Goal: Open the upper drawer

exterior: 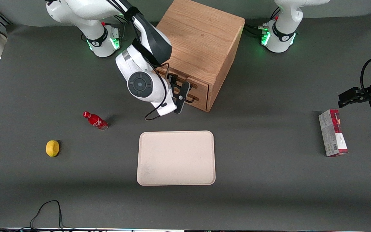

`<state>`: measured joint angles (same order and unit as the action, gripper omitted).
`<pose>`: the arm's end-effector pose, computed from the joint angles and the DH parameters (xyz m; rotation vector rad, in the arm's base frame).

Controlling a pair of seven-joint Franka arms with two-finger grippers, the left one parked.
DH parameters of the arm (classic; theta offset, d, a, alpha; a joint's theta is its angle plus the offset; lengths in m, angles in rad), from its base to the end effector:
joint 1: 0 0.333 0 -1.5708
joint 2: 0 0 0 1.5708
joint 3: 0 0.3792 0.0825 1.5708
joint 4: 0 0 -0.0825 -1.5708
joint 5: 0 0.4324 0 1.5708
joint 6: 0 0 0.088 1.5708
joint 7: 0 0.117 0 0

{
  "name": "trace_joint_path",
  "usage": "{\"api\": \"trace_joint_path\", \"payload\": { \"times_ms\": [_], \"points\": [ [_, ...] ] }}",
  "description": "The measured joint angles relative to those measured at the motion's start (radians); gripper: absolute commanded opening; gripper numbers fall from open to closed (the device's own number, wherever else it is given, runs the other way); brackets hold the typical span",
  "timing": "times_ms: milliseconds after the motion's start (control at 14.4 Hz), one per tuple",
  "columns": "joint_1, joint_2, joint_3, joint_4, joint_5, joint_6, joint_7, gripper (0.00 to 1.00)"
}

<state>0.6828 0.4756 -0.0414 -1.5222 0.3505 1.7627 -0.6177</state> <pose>0.5663 0.4706 0.3991 -2.3557 -1.5320 0.3352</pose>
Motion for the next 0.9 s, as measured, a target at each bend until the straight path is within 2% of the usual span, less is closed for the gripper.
{"api": "trace_joint_path", "payload": {
  "times_ms": [904],
  "points": [
    [-0.035, 0.003, -0.015, -0.005, 0.000, 0.023, -0.004, 1.00]
  ]
}}
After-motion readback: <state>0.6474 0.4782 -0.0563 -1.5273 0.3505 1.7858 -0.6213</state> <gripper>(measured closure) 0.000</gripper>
